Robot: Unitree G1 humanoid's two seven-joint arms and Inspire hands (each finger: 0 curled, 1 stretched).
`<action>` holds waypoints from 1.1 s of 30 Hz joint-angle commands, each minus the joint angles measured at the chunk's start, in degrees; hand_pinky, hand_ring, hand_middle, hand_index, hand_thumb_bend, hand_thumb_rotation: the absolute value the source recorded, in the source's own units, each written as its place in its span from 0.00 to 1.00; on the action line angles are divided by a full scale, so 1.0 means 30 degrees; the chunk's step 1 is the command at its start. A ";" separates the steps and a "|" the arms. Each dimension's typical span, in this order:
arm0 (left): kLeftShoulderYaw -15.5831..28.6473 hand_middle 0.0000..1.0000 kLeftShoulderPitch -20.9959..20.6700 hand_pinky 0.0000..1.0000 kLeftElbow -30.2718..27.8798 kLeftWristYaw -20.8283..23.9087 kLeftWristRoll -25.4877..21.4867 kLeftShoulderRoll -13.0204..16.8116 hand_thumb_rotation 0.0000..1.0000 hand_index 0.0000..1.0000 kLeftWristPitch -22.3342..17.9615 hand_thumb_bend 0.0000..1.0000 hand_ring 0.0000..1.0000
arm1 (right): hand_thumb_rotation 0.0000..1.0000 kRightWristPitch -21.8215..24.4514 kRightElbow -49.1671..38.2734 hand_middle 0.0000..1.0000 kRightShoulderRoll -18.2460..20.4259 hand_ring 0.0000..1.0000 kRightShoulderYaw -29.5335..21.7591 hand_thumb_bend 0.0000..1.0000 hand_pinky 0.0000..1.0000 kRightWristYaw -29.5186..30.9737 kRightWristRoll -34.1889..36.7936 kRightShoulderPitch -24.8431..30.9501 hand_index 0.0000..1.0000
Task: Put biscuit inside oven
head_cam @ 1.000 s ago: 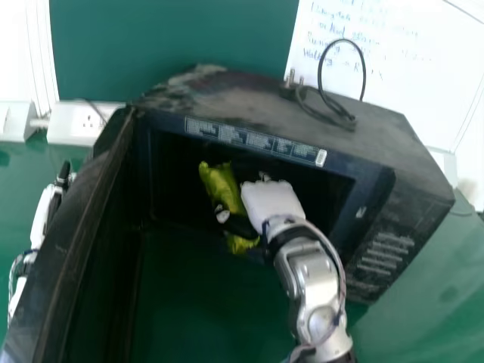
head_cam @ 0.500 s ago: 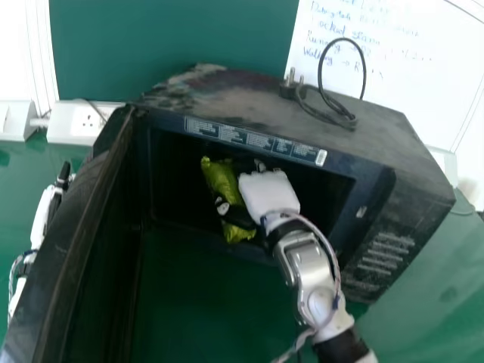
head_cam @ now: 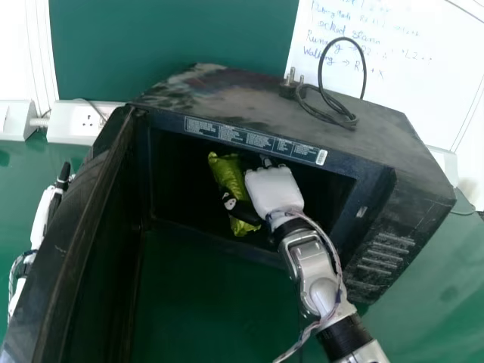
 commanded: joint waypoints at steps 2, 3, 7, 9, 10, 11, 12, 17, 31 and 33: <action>0.0044 0.43 0.0210 0.28 -0.0071 -0.0024 -0.0100 0.0045 0.05 0.49 -0.0102 0.51 0.33 | 0.12 0.0231 0.0029 0.24 -0.0501 0.13 0.0186 0.52 0.07 -0.0216 0.0203 -0.0594 0.49; 0.0044 0.43 0.0216 0.28 -0.0090 -0.0023 -0.0103 0.0046 0.05 0.49 -0.0082 0.51 0.33 | 0.13 0.0245 -0.0013 0.24 -0.0562 0.13 0.0185 0.52 0.07 -0.0127 0.0270 -0.0596 0.49; 0.0061 0.43 0.0216 0.28 -0.0048 -0.0059 -0.0106 0.0071 0.05 0.49 -0.0130 0.51 0.33 | 0.13 0.0631 -0.1064 0.22 -0.0730 0.12 0.0050 0.52 0.06 0.1255 0.0621 -0.0288 0.49; 0.0050 0.43 0.0242 0.28 -0.0087 -0.0042 -0.0053 0.0092 0.05 0.49 -0.0106 0.51 0.33 | 0.18 0.1092 -0.2333 0.24 -0.0812 0.14 -0.0025 0.74 0.07 0.2733 0.0721 0.0067 0.66; 0.0044 0.43 0.0245 0.28 -0.0112 -0.0031 -0.0035 0.0093 0.05 0.49 -0.0081 0.51 0.33 | 0.21 0.1280 -0.3072 0.25 -0.0906 0.15 -0.0045 0.78 0.08 0.3572 0.0753 0.0252 0.69; 0.0043 0.43 0.0249 0.28 -0.0150 -0.0031 -0.0050 0.0084 0.05 0.49 -0.0043 0.51 0.33 | 0.23 0.1422 -0.3844 0.26 -0.1027 0.15 -0.0077 0.79 0.09 0.4378 0.0794 0.0453 0.71; 0.0044 0.43 0.0242 0.27 -0.0153 -0.0042 -0.0070 0.0082 0.05 0.49 -0.0022 0.51 0.33 | 0.27 0.1584 -0.4585 0.28 -0.1139 0.17 -0.0115 0.82 0.11 0.5315 0.0820 0.0612 0.73; 0.0055 0.42 0.0142 0.27 0.0075 -0.0139 -0.0103 0.0100 0.05 0.49 -0.0177 0.51 0.33 | 0.39 0.2280 -0.8270 0.39 -0.1608 0.28 -0.0588 0.85 0.21 0.9697 0.1105 0.1331 0.76; 0.0025 0.43 0.0196 0.28 -0.0146 0.0032 -0.0061 0.0004 0.05 0.49 0.0035 0.51 0.33 | 0.57 0.1180 -1.4930 0.65 -0.3728 0.48 -0.2877 0.89 0.32 1.3961 0.2064 0.3965 0.80; 0.0034 0.42 0.0165 0.27 -0.0059 -0.0053 -0.0120 0.0013 0.05 0.49 -0.0026 0.51 0.33 | 0.59 0.1012 -1.5800 0.65 -0.4121 0.48 -0.3614 0.87 0.32 1.4319 0.2647 0.4493 0.79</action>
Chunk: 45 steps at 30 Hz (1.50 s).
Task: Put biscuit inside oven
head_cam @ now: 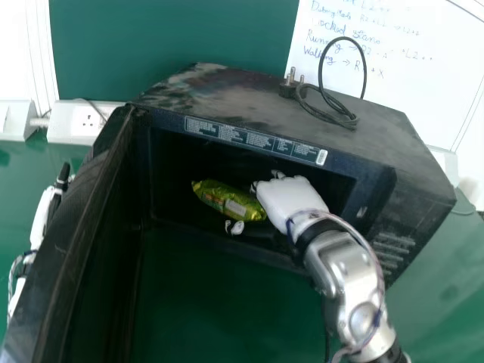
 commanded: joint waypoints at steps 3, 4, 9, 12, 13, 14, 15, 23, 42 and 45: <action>0.0005 0.42 0.0119 0.27 0.0080 -0.0104 -0.0079 0.0069 0.05 0.49 -0.0217 0.51 0.33 | 0.60 -0.0303 -0.2083 0.67 -0.1028 0.48 -0.1855 0.88 0.33 0.1079 0.1627 0.1217 0.79; 0.0012 0.43 0.0114 0.28 0.0101 -0.0121 -0.0079 0.0086 0.05 0.49 -0.0216 0.51 0.33 | 0.62 -0.0310 -0.2593 0.68 -0.1313 0.50 -0.2260 0.88 0.35 0.1591 0.1994 0.1394 0.79; 0.0077 0.43 0.0023 0.28 0.0353 -0.0277 -0.0193 0.0132 0.06 0.49 -0.0337 0.51 0.33 | 0.62 -0.0292 -0.5170 0.74 -0.2176 0.63 -0.4851 0.92 0.44 0.2289 0.3765 0.3009 0.80; 0.0136 0.43 0.0001 0.28 0.0487 -0.0402 -0.0253 0.0165 0.05 0.49 -0.0434 0.51 0.33 | 0.63 0.0245 -0.6661 0.74 -0.2587 0.62 -0.6519 0.91 0.43 0.3112 0.4796 0.3958 0.80; 0.0161 0.43 0.0001 0.28 0.0546 -0.0446 -0.0248 0.0193 0.05 0.49 -0.0484 0.51 0.33 | 0.63 0.0285 -0.7088 0.74 -0.2912 0.63 -0.7097 0.90 0.43 0.3515 0.5265 0.4202 0.80; 0.0188 0.43 0.0005 0.28 0.0598 -0.0471 -0.0223 0.0222 0.06 0.49 -0.0539 0.51 0.34 | 0.64 0.0237 -0.7447 0.75 -0.3259 0.64 -0.7729 0.88 0.44 0.3838 0.5847 0.4465 0.81; 0.0224 0.43 0.0013 0.28 0.0614 -0.0476 -0.0213 0.0244 0.06 0.49 -0.0544 0.51 0.34 | 0.65 0.0126 -0.7731 0.76 -0.3617 0.65 -0.8436 0.87 0.44 0.4082 0.6587 0.4752 0.81; 0.0477 0.42 0.0037 0.27 0.0331 -0.0190 -0.0341 0.0226 0.06 0.49 0.0022 0.52 0.32 | 0.69 0.0634 -0.8953 0.79 -0.5472 0.74 -1.3878 0.89 0.56 0.5810 1.3043 0.6769 0.83; -0.0027 0.41 0.0224 0.29 0.1907 -0.3592 -0.0451 0.0843 0.07 0.49 -0.6477 0.52 0.34 | 0.50 0.4127 -0.7602 0.77 -0.7303 0.70 -2.2954 0.78 0.57 0.5152 1.8347 1.0402 0.83; -0.0150 0.42 0.0197 0.29 0.2279 -0.3677 0.0040 0.1068 0.07 0.49 -0.7492 0.52 0.35 | 0.52 0.4605 -0.7579 0.76 -0.7364 0.68 -2.3100 0.79 0.55 0.4392 1.7770 1.0952 0.83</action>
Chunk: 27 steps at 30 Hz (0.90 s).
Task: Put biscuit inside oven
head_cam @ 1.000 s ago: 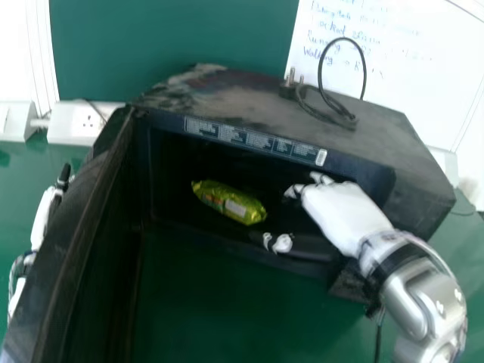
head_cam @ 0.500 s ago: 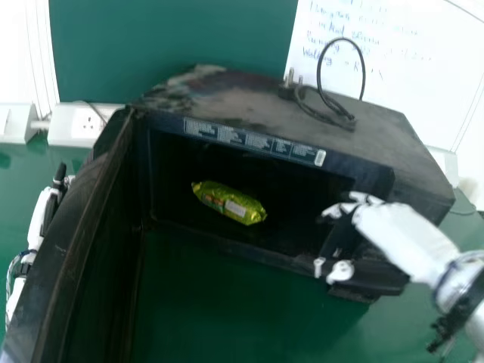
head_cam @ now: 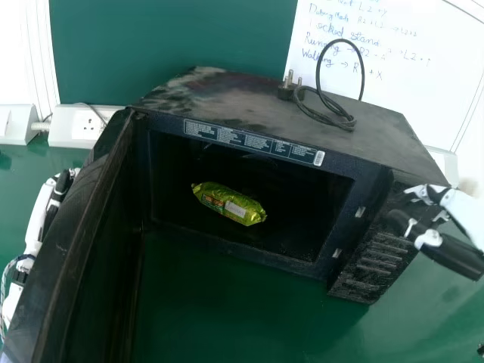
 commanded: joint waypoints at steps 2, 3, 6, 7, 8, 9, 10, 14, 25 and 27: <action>-0.0260 0.42 0.0133 0.30 0.0428 -0.0108 0.0658 0.0448 0.07 0.49 -0.1091 0.52 0.35 | 0.54 0.0485 0.0067 0.74 -0.0240 0.64 -0.0314 0.81 0.52 -0.1090 -0.1110 0.0666 0.82; -0.0318 0.42 0.0161 0.30 0.0438 -0.0069 0.0867 0.0499 0.07 0.49 -0.1297 0.52 0.35 | 0.54 0.0617 0.0042 0.73 -0.0159 0.64 -0.0235 0.82 0.52 -0.1469 -0.1455 0.0788 0.82; -0.0502 0.42 0.0263 0.30 0.0413 -0.0045 0.1299 0.0642 0.07 0.49 -0.1774 0.51 0.36 | 0.51 0.1116 -0.0221 0.70 0.0207 0.60 0.0490 0.83 0.48 -0.2927 -0.2864 0.1052 0.79; -0.0566 0.42 0.0281 0.30 0.0454 -0.0108 0.1354 0.0697 0.07 0.49 -0.1946 0.51 0.36 | 0.49 0.1472 -0.0353 0.70 0.0392 0.59 0.0775 0.84 0.47 -0.3381 -0.3162 0.1019 0.79; -0.0645 0.43 0.0285 0.30 0.0534 -0.0206 0.1407 0.0784 0.07 0.49 -0.2172 0.51 0.36 | 0.48 0.1743 -0.0442 0.69 0.0556 0.58 0.1030 0.85 0.46 -0.3833 -0.3479 0.0995 0.78; -0.0728 0.43 0.0300 0.30 0.0601 -0.0274 0.1491 0.0887 0.07 0.49 -0.2384 0.51 0.36 | 0.48 0.2036 -0.0509 0.68 0.0648 0.57 0.1288 0.86 0.46 -0.4220 -0.3804 0.0994 0.78; -0.0812 0.43 0.0331 0.30 0.0614 -0.0315 0.1576 0.0984 0.07 0.49 -0.2522 0.51 0.36 | 0.49 0.2348 -0.0547 0.67 0.0674 0.56 0.1537 0.86 0.46 -0.4556 -0.4163 0.1012 0.77; -0.1117 0.44 0.0462 0.31 0.0455 -0.0438 0.1675 0.1222 0.06 0.49 -0.2760 0.51 0.36 | 0.44 0.3773 -0.0600 0.66 0.0464 0.59 0.2512 0.87 0.51 -0.5364 -0.5826 0.1116 0.76; -0.1893 0.43 0.0731 0.28 -0.0561 0.0832 0.4495 0.1774 0.05 0.49 -0.3467 0.51 0.34 | 0.43 0.6085 -0.0695 0.57 -0.0200 0.45 0.4030 0.87 0.36 -0.5435 -0.7381 0.0664 0.72; -0.2016 0.42 0.0703 0.27 -0.0601 0.0919 0.4680 0.1795 0.05 0.49 -0.3615 0.51 0.33 | 0.43 0.6283 -0.0765 0.58 -0.0248 0.45 0.4133 0.87 0.36 -0.5415 -0.7504 0.0648 0.72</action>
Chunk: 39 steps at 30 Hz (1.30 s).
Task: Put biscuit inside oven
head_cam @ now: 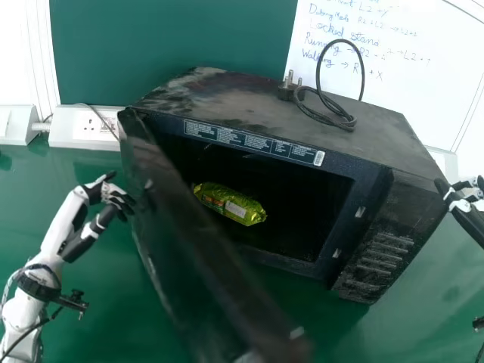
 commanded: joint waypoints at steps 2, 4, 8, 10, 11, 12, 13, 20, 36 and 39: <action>-0.0290 0.41 0.0082 0.26 -0.0234 0.0257 0.0375 0.0294 0.05 0.49 -0.0399 0.52 0.32 | 0.41 0.0199 -0.0240 0.56 -0.0213 0.42 0.0115 0.87 0.33 -0.0225 -0.0203 -0.0145 0.72; -0.0344 0.40 0.0036 0.26 -0.0162 0.0377 0.0565 0.0339 0.05 0.49 -0.0573 0.52 0.32 | 0.41 0.0149 -0.0233 0.55 -0.0196 0.41 0.0073 0.87 0.32 -0.0239 -0.0155 -0.0135 0.72; -0.0434 0.40 0.0002 0.26 -0.0192 0.0503 0.0709 0.0408 0.05 0.49 -0.0658 0.52 0.32 | 0.44 0.0036 -0.0145 0.56 -0.0276 0.43 -0.0095 0.88 0.34 -0.0104 -0.0041 -0.0054 0.72; -0.0477 0.40 0.0006 0.26 -0.0139 0.0569 0.0713 0.0468 0.05 0.49 -0.0656 0.52 0.32 | 0.45 0.0061 -0.0066 0.56 -0.0378 0.43 -0.0148 0.88 0.34 -0.0047 -0.0160 0.0026 0.73; -0.0494 0.40 0.0012 0.26 -0.0116 0.0593 0.0739 0.0514 0.05 0.49 -0.0661 0.52 0.32 | 0.46 0.0211 -0.0037 0.56 -0.0430 0.43 -0.0128 0.89 0.34 -0.0020 -0.0274 0.0041 0.73; -0.0512 0.40 0.0010 0.26 -0.0077 0.0598 0.0744 0.0559 0.05 0.49 -0.0705 0.52 0.32 | 0.46 0.0287 -0.0018 0.56 -0.0463 0.43 -0.0095 0.90 0.34 -0.0061 -0.0444 0.0077 0.73; -0.0525 0.41 0.0007 0.26 -0.0049 0.0600 0.0742 0.0596 0.05 0.49 -0.0740 0.52 0.32 | 0.45 0.0457 0.0006 0.56 -0.0566 0.42 -0.0026 0.89 0.34 -0.0048 -0.0723 0.0152 0.73; -0.0575 0.41 -0.0004 0.27 0.0057 0.0736 0.0953 0.0782 0.05 0.49 -0.0828 0.52 0.32 | 0.42 0.1213 0.0043 0.57 -0.0510 0.47 0.0184 0.87 0.37 -0.0188 -0.1603 0.0159 0.75; -0.0663 0.41 -0.0131 0.28 0.0674 0.0864 0.1279 0.1047 0.06 0.49 -0.1049 0.52 0.32 | 0.44 0.0828 0.0366 0.53 -0.0495 0.45 0.0123 0.88 0.38 -0.0079 -0.1245 -0.0068 0.73; -0.0654 0.41 -0.0174 0.28 0.0828 0.0924 0.1332 0.1098 0.06 0.49 -0.1143 0.52 0.32 | 0.42 0.0684 0.0406 0.59 -0.0214 0.52 0.0147 0.90 0.43 -0.0422 -0.1342 -0.0021 0.72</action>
